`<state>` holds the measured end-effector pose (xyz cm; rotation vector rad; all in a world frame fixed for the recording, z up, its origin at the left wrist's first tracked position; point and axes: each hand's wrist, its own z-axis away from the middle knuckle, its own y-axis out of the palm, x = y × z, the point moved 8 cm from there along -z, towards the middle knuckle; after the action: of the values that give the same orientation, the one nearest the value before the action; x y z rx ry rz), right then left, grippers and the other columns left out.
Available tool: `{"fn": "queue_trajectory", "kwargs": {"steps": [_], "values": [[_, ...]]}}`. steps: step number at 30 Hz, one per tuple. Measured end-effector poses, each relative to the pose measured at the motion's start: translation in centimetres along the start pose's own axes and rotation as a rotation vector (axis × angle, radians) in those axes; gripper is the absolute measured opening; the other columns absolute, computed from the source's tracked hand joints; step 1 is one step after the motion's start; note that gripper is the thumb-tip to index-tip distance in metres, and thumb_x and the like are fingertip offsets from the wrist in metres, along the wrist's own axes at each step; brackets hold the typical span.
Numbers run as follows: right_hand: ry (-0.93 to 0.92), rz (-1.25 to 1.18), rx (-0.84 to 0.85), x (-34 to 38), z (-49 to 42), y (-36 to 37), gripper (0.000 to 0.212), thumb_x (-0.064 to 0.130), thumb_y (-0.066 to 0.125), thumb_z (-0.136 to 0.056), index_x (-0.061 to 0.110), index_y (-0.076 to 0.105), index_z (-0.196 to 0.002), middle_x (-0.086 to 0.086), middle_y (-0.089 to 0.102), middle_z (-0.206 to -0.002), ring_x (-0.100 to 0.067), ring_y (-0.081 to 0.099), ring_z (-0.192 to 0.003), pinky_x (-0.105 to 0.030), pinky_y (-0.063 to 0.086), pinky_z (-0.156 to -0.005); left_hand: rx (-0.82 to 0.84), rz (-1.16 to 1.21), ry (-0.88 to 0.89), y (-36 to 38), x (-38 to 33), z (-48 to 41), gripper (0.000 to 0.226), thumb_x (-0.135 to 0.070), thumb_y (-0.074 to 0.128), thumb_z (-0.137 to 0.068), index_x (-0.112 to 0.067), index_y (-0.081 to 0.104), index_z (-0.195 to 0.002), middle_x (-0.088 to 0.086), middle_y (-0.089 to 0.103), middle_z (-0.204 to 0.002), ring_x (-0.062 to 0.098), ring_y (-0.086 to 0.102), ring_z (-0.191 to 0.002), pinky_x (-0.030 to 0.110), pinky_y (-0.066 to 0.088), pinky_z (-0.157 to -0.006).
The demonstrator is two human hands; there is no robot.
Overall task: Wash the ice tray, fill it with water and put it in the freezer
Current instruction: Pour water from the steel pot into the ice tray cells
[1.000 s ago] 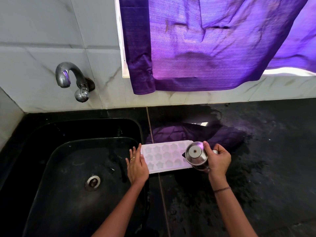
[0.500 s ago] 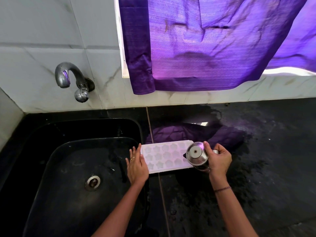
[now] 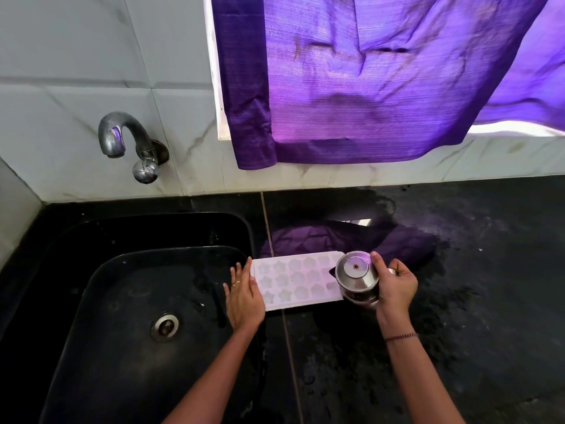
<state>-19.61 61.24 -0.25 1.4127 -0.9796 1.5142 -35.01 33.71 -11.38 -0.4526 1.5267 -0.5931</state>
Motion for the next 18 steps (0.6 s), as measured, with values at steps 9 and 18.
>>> {"fn": "queue_trajectory", "kwargs": {"steps": [9, 18], "values": [[0.008, -0.037, -0.008, -0.3, -0.9, -0.8, 0.055, 0.013, 0.076, -0.076, 0.019, 0.026, -0.053, 0.013, 0.024, -0.044, -0.007, 0.021, -0.050, -0.023, 0.024, -0.049, -0.003, -0.017, -0.008, -0.2, -0.1, 0.1, 0.057, -0.030, 0.016, -0.091, -0.030, 0.030, -0.146, 0.002, 0.026, -0.156, 0.013, 0.011, -0.146, 0.034, -0.002, -0.118], [-0.058, 0.092, -0.029, 0.1, -1.1, -1.6, 0.054, 0.015, 0.076, -0.077, 0.017, 0.027, -0.053, 0.013, 0.027, -0.041, -0.004, 0.022, -0.043, -0.018, 0.026, -0.046, -0.001, -0.024, -0.005, -0.1, -0.2, 0.1, 0.058, -0.031, 0.015, -0.090, -0.030, 0.029, -0.147, 0.002, 0.025, -0.156, 0.014, 0.011, -0.147, 0.034, 0.000, -0.118]]}}
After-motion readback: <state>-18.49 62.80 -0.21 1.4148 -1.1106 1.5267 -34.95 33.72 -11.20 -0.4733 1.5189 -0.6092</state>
